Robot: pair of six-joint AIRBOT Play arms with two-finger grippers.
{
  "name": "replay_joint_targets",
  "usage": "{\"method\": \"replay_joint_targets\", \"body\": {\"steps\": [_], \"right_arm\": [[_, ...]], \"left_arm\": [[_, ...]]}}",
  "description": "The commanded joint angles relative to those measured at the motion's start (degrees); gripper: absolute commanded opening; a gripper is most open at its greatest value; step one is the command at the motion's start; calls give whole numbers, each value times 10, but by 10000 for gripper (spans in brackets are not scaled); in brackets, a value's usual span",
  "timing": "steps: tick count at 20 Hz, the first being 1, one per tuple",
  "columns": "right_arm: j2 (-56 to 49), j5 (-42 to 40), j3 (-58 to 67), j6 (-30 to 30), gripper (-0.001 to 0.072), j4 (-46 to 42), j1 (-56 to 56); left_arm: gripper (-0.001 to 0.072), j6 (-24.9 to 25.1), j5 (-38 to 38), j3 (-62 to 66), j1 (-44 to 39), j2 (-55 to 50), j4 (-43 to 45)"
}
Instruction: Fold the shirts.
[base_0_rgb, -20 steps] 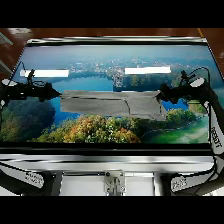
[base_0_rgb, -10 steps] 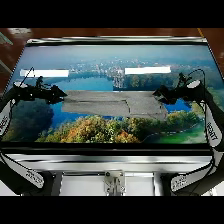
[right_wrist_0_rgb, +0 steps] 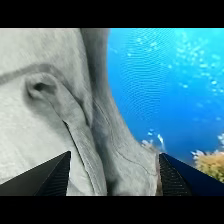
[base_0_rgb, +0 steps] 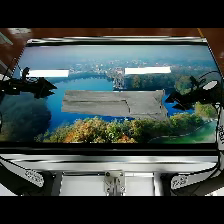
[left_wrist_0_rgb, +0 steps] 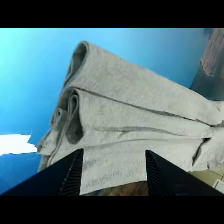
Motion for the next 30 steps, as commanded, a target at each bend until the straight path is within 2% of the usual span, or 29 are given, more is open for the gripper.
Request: {"method": "replay_joint_targets", "body": {"steps": [1, 2, 3, 8, 9, 11, 12, 15, 18, 22, 24, 27, 30], "right_arm": [[-39, 20, 0, -4, 677, 41, -10], [-56, 19, 0, -9, 677, 70, -9], [-69, 19, 0, -25, 677, 98, -7], [-109, -10, 0, -39, 676, 156, 36], [-115, -14, 0, -34, 622, 158, 47], [-110, -22, 0, -35, 201, 159, 58], [-98, -21, 0, -39, 64, 166, 61], [-23, -19, 0, -57, 59, 175, 60], [74, 1, 0, -46, 59, 163, 61], [198, 73, 0, -5, 59, 155, 61], [251, 103, 0, 17, 59, 149, 61], [313, 138, 0, 57, 59, 106, 61], [349, 170, 0, 75, 59, 81, 61]], "left_arm": [[449, 2, -40, 7, 1, 30, 0], [397, 14, -54, 7, -2, 37, 0], [377, 19, -66, 7, -5, 43, 0], [377, 19, -77, 7, -30, 66, 0], [377, 20, -77, 7, -37, 69, 0], [373, 23, -77, 7, -52, 73, -1], [325, 24, -77, 7, -61, 73, -1], [82, 24, -70, 7, -110, 70, -3], [57, 24, 9, 7, -203, 56, -15], [57, 24, 104, 7, -366, 18, -16], [56, 19, 185, 7, -441, -1, -18], [37, 17, 292, 7, -506, -28, -75], [37, 30, 301, 7, -532, -62, -159]]}}
